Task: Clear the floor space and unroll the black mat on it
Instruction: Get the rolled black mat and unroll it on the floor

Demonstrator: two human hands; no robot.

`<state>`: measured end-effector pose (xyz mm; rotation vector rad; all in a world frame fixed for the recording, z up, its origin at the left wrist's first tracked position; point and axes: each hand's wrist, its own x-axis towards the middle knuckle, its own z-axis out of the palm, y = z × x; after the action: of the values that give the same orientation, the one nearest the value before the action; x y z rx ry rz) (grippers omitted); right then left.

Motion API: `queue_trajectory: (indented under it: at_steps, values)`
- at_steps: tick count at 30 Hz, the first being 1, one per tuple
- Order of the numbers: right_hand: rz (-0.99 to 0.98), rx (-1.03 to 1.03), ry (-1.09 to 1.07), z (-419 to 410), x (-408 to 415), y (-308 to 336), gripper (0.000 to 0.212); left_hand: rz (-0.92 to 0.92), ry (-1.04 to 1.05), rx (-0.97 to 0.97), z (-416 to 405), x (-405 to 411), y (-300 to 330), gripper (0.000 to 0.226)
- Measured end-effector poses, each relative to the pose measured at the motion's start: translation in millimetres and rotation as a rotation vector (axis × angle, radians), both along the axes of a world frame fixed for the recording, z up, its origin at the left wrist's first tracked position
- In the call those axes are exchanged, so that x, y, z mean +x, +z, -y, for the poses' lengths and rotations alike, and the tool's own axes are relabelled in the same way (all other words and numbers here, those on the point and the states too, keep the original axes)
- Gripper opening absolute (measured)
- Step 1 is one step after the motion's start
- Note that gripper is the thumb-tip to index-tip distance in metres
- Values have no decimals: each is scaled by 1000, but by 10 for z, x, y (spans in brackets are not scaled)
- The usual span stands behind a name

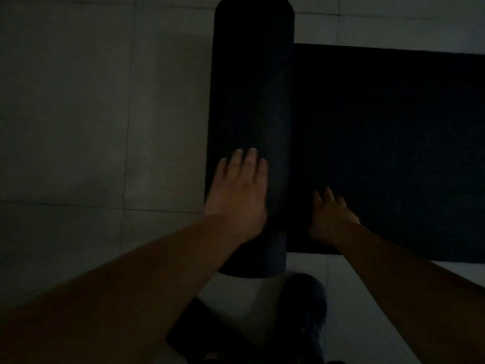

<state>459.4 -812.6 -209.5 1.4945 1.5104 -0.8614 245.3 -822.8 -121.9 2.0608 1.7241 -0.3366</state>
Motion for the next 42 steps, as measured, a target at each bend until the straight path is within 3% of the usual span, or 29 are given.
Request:
queue_trajectory:
  at_steps: [4,10,17,25,33,37,39,42]
  values:
    - [-51,95,36,-85,-168,-493,106,5,-247,44,-92,503,-365,77]
    - [-67,156,134,-175,-151,-957,95,-105,-448,-41,-225,651,-899,66]
    - [-131,203,70,-143,-194,-905,93,-322,-353,-231,-207,87,-837,71]
    - [-134,99,111,-200,-198,-925,129,-408,-255,-237,-8,-973,-1001,77]
    - [-31,15,136,-278,-310,-744,129,-455,-234,-182,259,-1972,-1036,79]
    - [1,6,145,-296,-395,-624,117,-468,-206,-171,347,-2355,-958,79]
    - [20,3,160,-330,-500,-583,102,-427,-121,-146,340,-2433,-854,69]
    - [-25,63,248,-359,-833,-497,88,-100,361,106,147,-2464,-672,39]
